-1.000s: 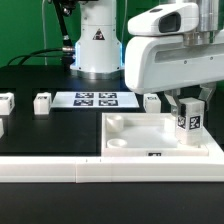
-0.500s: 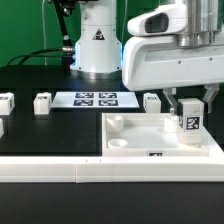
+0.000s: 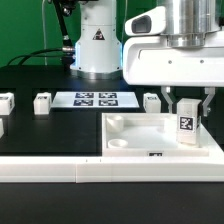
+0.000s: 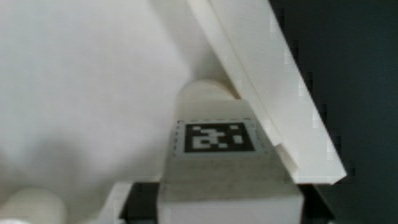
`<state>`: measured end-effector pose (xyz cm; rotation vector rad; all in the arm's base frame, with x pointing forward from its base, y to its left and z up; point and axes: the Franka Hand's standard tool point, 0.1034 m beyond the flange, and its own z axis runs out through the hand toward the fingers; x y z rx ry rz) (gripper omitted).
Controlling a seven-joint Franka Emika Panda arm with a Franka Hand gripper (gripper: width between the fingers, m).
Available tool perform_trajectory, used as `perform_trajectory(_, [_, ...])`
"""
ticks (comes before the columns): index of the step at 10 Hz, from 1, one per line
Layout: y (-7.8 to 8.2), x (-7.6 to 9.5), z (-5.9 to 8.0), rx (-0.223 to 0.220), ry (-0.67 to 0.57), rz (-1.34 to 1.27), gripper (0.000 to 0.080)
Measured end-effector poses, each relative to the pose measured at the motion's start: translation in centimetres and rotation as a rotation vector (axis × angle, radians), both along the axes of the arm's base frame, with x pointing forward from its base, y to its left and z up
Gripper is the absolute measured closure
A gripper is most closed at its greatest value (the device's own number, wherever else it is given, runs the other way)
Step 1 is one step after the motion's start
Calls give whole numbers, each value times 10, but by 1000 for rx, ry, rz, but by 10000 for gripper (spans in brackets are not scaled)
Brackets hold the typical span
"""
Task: Assemble square table
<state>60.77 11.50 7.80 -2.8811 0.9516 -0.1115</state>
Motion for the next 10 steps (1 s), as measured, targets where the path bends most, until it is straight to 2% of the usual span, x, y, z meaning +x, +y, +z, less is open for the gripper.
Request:
perform_trajectory(3, [-1, 0, 0, 31, 24, -271, 509])
perform_trajectory(6, [-1, 0, 0, 40, 28, -315, 504])
perform_trajectory(7, [-1, 0, 0, 36, 25, -276, 275])
perform_trajectory(8, [0, -1, 0, 31, 24, -229, 275])
perform_trajectory(9, [0, 1, 1, 22, 15, -149, 176])
perform_trajectory(10, [0, 2, 1, 9, 4, -25, 158])
